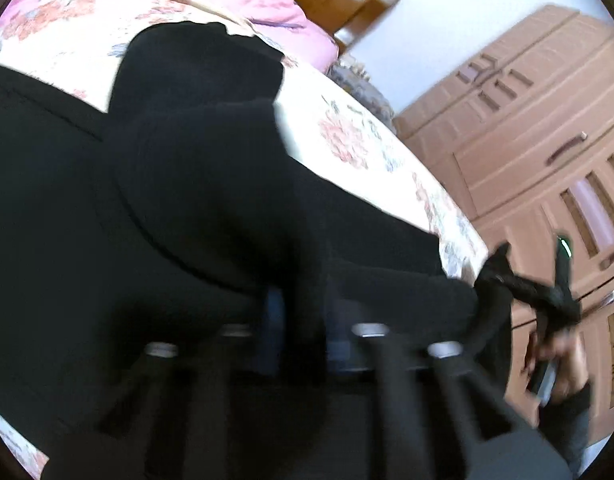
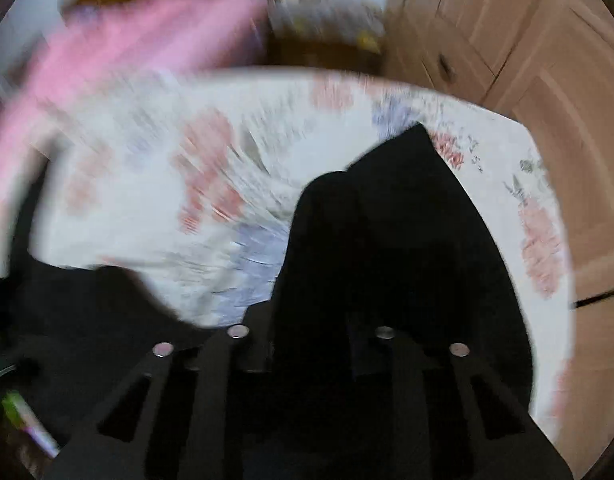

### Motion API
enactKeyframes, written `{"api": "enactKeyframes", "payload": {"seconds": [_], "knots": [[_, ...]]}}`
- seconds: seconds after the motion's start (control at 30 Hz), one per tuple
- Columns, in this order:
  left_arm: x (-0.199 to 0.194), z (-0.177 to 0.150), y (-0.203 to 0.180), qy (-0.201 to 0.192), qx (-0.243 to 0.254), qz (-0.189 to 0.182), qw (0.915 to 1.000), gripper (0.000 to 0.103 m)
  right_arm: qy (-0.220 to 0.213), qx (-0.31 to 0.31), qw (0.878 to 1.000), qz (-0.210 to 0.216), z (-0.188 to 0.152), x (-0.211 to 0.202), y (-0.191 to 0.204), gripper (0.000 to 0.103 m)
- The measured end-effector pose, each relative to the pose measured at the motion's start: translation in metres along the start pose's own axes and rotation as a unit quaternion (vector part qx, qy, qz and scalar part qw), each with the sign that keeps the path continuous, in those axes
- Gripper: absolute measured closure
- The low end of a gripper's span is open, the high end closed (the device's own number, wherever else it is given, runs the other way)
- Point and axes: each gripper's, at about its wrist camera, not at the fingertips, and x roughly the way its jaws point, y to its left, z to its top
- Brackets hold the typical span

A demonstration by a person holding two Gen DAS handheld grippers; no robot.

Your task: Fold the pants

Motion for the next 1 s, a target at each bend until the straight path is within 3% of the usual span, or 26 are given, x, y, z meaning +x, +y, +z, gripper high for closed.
{"api": "enactKeyframes", "payload": {"seconds": [0.07, 0.1, 0.2, 0.23, 0.27, 0.33, 0.4, 0.5, 0.57, 0.67, 0.77, 0.8, 0.9, 0.93, 0.97, 1.0], "knots": [[-0.008, 0.005, 0.001, -0.023, 0.009, -0.024, 0.9994, 0.095, -0.102, 0.055, 0.989, 0.092, -0.016, -0.040, -0.036, 0.093], [-0.013, 0.010, -0.007, -0.035, 0.024, -0.025, 0.9988, 0.095, -0.173, 0.084, 0.970, 0.149, -0.025, -0.063, -0.059, 0.093], [-0.029, 0.029, -0.038, -0.076, 0.056, -0.064, 0.9935, 0.095, -0.278, 0.115, 0.930, 0.211, -0.032, -0.098, -0.086, 0.093], [-0.038, 0.034, -0.047, -0.102, 0.058, -0.085, 0.9894, 0.095, -0.328, 0.106, 0.909, 0.234, -0.042, -0.113, -0.090, 0.093], [-0.055, 0.038, -0.055, -0.147, 0.059, -0.121, 0.9799, 0.095, -0.361, 0.095, 0.891, 0.257, -0.053, -0.126, -0.091, 0.093], [-0.075, 0.036, -0.057, -0.191, 0.055, -0.156, 0.9675, 0.095, -0.402, 0.058, 0.870, 0.279, -0.079, -0.138, -0.090, 0.093], [-0.087, 0.023, -0.047, -0.215, 0.045, -0.157, 0.9628, 0.095, -0.393, 0.034, 0.881, 0.262, -0.102, -0.133, -0.092, 0.092], [-0.080, -0.018, -0.013, -0.192, 0.034, -0.138, 0.9712, 0.095, -0.322, 0.029, 0.915, 0.242, -0.142, -0.106, -0.102, 0.092], [-0.075, -0.056, 0.016, -0.163, 0.034, -0.098, 0.9811, 0.095, -0.251, 0.013, 0.943, 0.217, -0.172, -0.082, -0.103, 0.092], [-0.067, -0.092, 0.040, -0.118, 0.039, -0.058, 0.9906, 0.094, -0.189, 0.020, 0.962, 0.198, -0.195, -0.063, -0.110, 0.092], [-0.062, -0.097, 0.051, -0.101, 0.030, -0.045, 0.9934, 0.091, -0.167, 0.054, 0.964, 0.201, -0.193, -0.048, -0.122, 0.089], [-0.063, -0.096, 0.055, -0.102, 0.022, -0.048, 0.9934, 0.083, -0.155, 0.071, 0.964, 0.204, -0.186, -0.044, -0.127, 0.085], [-0.074, -0.094, 0.057, -0.114, -0.001, -0.036, 0.9928, 0.025, -0.138, 0.088, 0.962, 0.216, -0.185, -0.044, -0.127, 0.059], [-0.080, -0.095, 0.057, -0.126, -0.001, -0.035, 0.9914, 0.021, -0.144, 0.091, 0.960, 0.220, -0.187, -0.046, -0.128, 0.040], [-0.085, -0.095, 0.056, -0.134, 0.002, -0.036, 0.9904, 0.021, -0.155, 0.096, 0.957, 0.226, -0.191, -0.049, -0.128, 0.033], [-0.090, -0.093, 0.055, -0.134, 0.006, -0.035, 0.9904, 0.020, -0.164, 0.104, 0.954, 0.229, -0.192, -0.051, -0.132, 0.033]]}}
